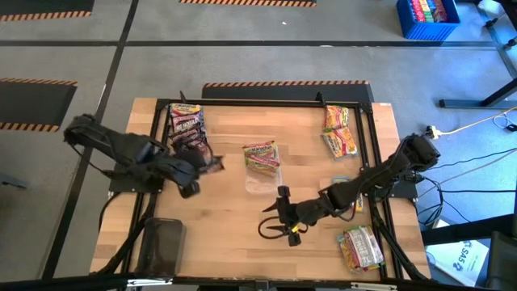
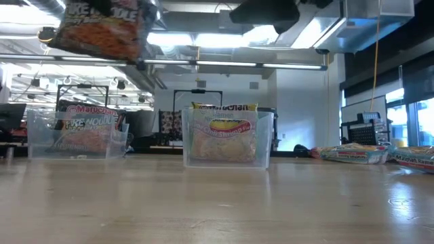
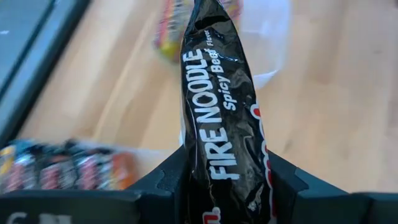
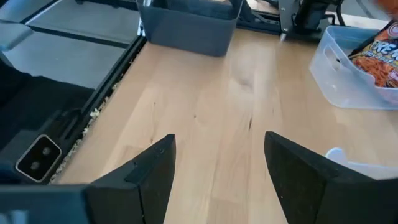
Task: Sort Maruchan noodles
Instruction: Put the black noodle pack into the left transparent bin
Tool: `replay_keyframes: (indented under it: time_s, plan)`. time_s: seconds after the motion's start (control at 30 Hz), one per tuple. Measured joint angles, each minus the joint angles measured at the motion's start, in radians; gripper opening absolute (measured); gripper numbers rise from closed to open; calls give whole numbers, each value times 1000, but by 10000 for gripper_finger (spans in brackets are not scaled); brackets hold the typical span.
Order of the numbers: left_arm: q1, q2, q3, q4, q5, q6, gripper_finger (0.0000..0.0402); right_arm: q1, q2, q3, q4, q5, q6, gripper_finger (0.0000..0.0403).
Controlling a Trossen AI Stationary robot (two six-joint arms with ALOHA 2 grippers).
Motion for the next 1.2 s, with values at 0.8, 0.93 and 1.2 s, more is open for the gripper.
replay_keyframes:
  time_s: [0.8,0.93,1.2]
  plan:
    - [393,-139,-345,56,107,306,128,-3,1,-90,120,-8,1,227]
    - [459,-140,-404,138,162,362,128,-3,1,-90,120,-8,1,227]
    - [553,-139,-491,195,197,415,128,-3,2,-90,120,-8,1,227]
